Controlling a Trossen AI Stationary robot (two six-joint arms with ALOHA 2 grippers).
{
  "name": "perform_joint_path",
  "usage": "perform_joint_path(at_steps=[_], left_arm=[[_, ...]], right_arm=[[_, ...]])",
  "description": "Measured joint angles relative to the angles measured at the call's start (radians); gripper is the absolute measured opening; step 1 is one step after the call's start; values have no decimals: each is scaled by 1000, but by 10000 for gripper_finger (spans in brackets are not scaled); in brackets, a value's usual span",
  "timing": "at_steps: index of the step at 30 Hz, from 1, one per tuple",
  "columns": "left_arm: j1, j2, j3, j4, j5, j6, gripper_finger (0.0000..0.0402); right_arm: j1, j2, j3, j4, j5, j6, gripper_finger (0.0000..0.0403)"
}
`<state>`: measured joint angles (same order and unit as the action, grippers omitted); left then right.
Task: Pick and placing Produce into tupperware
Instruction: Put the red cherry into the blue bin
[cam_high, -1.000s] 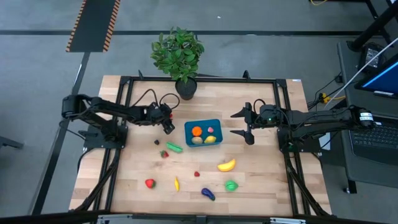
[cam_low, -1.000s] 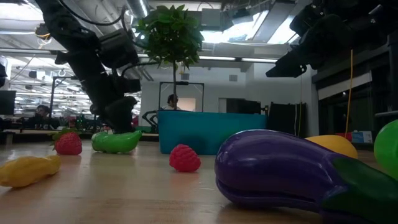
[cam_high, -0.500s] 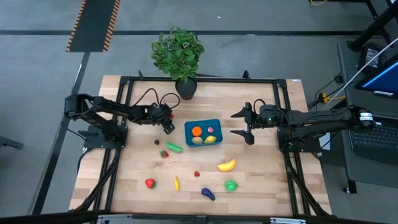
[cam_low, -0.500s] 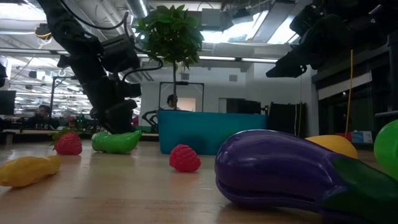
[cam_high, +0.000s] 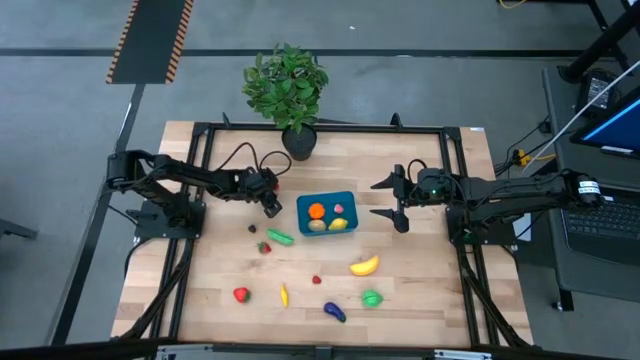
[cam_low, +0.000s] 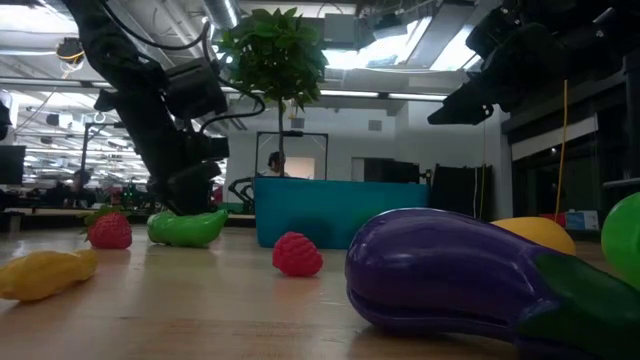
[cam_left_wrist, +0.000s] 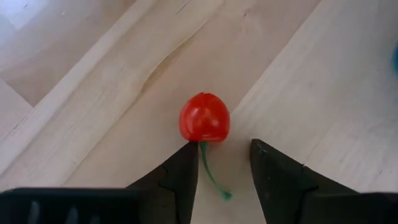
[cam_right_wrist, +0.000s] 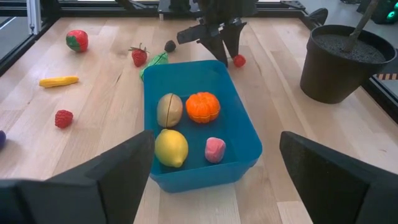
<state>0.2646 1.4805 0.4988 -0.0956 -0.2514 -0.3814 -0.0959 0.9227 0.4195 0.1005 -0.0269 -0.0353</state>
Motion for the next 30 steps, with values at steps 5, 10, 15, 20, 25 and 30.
perform_joint_path(at_steps=[5,10,15,20,25,30], left_arm=[[0,3,0,1,-2,18,93],[0,4,-1,-1,-18,23,33],[1,4,-2,-5,-26,27,5],[1,3,-3,4,-28,57,2],[2,-41,-8,25,-23,103,1],[2,-138,-8,20,-24,113,1]], right_arm=[[0,0,0,0,0,0,348],[0,0,0,0,0,0,348],[0,0,0,0,0,0,348],[0,0,0,0,0,0,348],[0,0,0,-1,0,0,348],[0,0,0,-1,0,0,348]])
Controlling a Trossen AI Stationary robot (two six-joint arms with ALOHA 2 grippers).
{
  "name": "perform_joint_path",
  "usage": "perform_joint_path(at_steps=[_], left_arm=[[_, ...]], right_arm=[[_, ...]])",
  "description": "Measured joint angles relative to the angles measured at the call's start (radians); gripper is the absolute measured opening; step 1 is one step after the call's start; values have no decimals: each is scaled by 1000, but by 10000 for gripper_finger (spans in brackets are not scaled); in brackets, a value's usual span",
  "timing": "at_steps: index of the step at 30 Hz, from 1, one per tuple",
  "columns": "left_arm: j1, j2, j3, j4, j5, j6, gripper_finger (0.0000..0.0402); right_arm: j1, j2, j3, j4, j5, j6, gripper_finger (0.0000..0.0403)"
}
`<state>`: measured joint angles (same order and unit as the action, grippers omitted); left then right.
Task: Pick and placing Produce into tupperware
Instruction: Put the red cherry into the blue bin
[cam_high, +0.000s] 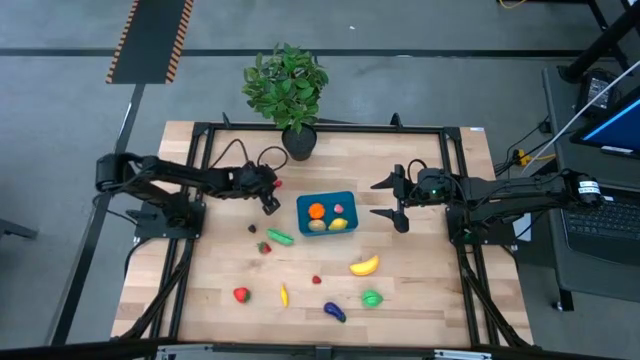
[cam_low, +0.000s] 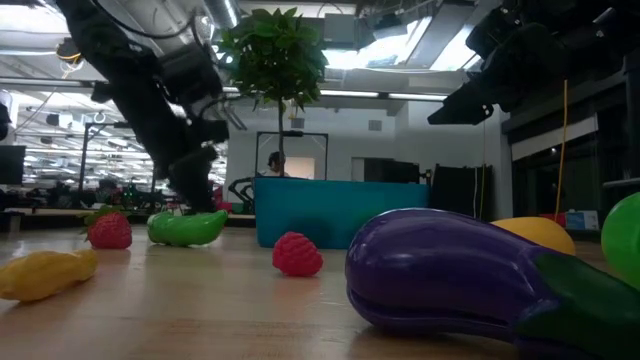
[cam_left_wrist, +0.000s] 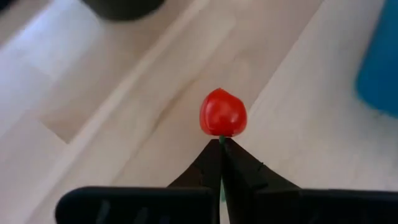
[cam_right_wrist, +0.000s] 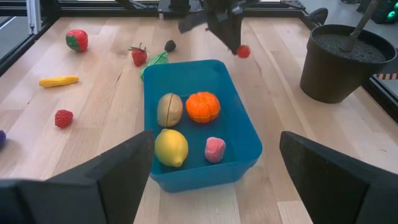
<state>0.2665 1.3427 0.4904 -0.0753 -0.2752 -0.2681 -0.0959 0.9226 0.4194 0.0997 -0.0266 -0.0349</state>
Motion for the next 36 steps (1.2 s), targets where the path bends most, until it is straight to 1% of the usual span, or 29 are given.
perform_joint_path(at_steps=[8,14,18,22,26,29,36], left_arm=[[-14,-199,1,-1,3,23,0],[-78,-354,3,3,4,39,0],[-130,-422,-12,46,-1,43,0],[-180,-450,-61,163,-4,66,0],[-216,-452,-133,363,-3,115,0],[-230,-452,-190,507,5,123,0],[-262,-452,-272,689,8,126,0]], right_arm=[[0,0,0,0,0,0,348],[0,0,0,0,0,-4,348],[0,0,0,0,0,-11,348],[0,0,0,0,0,-11,348],[0,0,0,0,0,-19,348],[0,0,0,0,0,-21,348],[0,0,0,0,0,-20,348]])
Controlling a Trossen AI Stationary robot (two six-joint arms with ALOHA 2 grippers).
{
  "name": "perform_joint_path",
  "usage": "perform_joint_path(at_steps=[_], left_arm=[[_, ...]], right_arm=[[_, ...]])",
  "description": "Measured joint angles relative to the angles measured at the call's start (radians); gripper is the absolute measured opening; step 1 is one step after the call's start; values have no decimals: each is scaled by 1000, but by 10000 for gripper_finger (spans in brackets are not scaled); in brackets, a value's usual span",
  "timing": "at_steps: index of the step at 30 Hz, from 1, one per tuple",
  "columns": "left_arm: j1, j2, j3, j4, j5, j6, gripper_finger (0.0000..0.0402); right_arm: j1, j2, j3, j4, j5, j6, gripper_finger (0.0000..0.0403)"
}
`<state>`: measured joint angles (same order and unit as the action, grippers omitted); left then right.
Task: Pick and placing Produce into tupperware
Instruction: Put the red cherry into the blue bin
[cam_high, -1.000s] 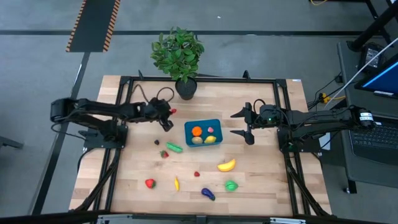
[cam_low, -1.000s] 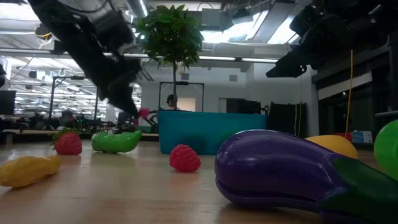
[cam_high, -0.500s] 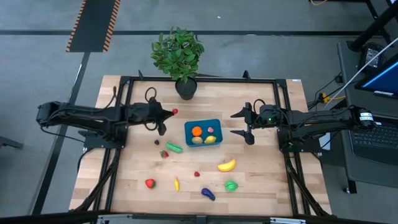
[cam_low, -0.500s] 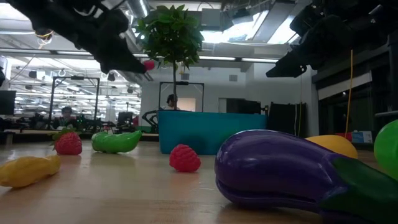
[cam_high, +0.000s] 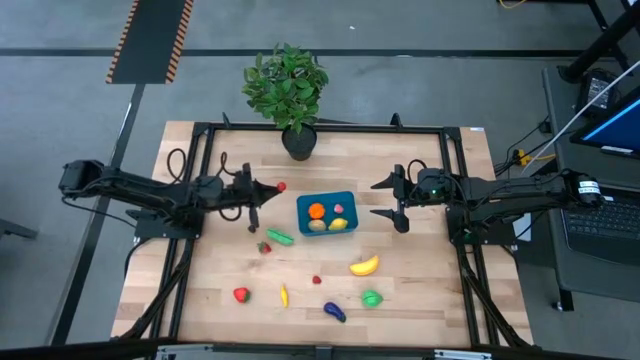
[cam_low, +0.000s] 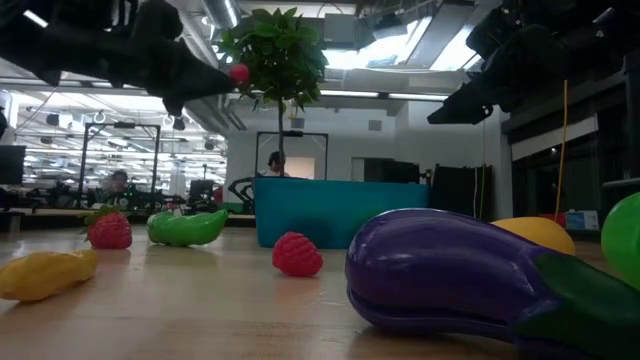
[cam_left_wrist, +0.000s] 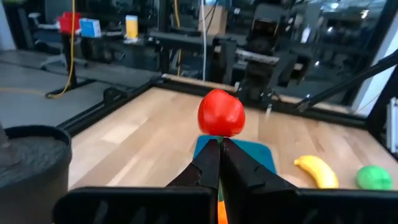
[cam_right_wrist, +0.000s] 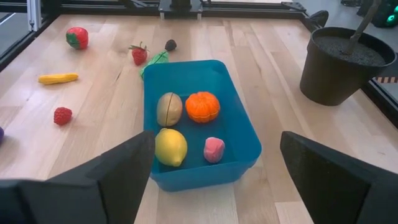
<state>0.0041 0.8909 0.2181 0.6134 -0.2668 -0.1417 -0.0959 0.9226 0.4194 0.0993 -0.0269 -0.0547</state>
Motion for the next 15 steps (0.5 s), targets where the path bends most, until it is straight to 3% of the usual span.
perform_joint_path(at_steps=[10,15], left_arm=[[-39,0,-8,59,2,59,0],[-50,0,-8,76,65,82,0]], right_arm=[[0,0,0,-31,0,27,348],[0,0,0,-31,0,27,348]])
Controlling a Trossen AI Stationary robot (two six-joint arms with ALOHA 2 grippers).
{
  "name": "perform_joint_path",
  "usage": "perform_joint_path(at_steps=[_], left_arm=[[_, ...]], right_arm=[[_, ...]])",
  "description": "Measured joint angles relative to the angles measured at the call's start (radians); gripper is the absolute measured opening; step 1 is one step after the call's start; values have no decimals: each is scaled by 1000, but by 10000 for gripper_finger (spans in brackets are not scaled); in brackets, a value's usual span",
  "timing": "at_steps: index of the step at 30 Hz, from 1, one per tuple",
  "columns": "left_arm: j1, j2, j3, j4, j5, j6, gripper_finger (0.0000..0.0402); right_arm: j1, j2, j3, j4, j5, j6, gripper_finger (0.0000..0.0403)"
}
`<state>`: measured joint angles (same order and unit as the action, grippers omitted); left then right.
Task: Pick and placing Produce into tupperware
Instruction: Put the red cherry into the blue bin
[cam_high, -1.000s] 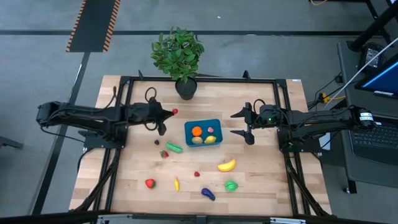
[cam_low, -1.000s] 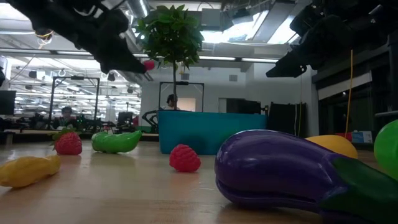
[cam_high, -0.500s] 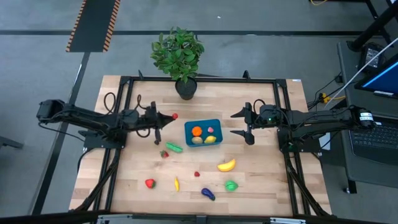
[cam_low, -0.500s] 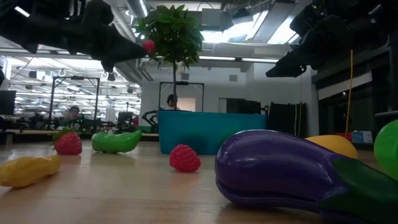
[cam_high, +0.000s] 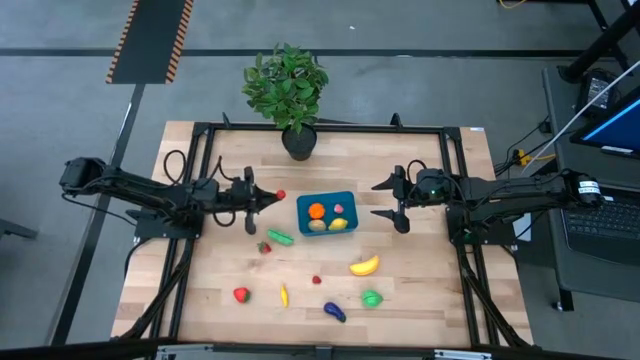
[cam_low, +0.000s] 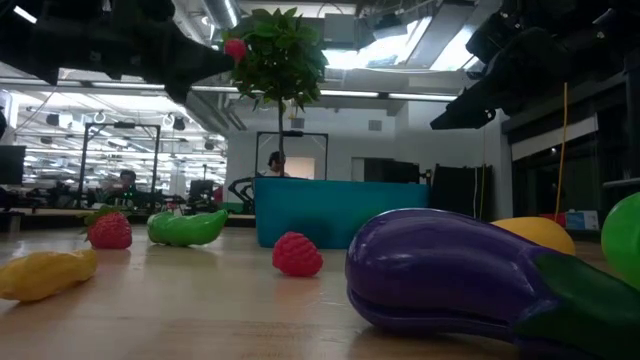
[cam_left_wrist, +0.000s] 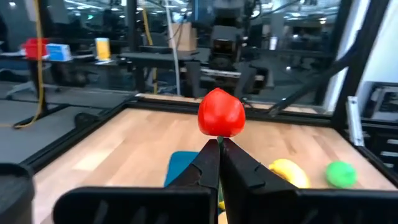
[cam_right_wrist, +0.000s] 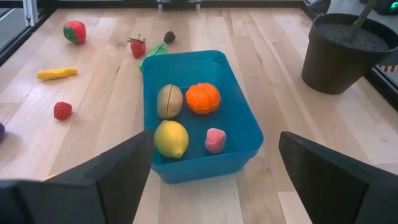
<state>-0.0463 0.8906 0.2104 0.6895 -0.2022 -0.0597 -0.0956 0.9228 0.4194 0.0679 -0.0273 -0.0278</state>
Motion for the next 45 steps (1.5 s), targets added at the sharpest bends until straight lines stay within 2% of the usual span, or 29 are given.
perform_joint_path(at_steps=[5,10,16,21,26,29,33,41,45], left_arm=[[0,0,0,-1,130,10,0],[0,6,0,2,136,-13,0],[-8,30,0,18,31,-35,0],[-40,109,0,70,-61,-50,0],[-76,228,75,47,-166,-62,0],[-79,308,144,17,-174,-46,0],[-59,392,249,-128,-175,-43,0],[-18,495,522,-557,-170,7,0],[8,542,641,-714,-102,44,0]], right_arm=[[2,0,0,0,-1,1,348],[2,0,0,0,-3,25,348],[2,0,0,0,-3,25,348],[2,0,0,-2,-3,26,348],[2,0,0,-24,-3,26,348],[2,0,0,-35,-3,25,348],[2,0,0,-37,-3,24,348],[2,0,0,-48,-3,24,348],[2,0,0,-49,-3,24,348]])
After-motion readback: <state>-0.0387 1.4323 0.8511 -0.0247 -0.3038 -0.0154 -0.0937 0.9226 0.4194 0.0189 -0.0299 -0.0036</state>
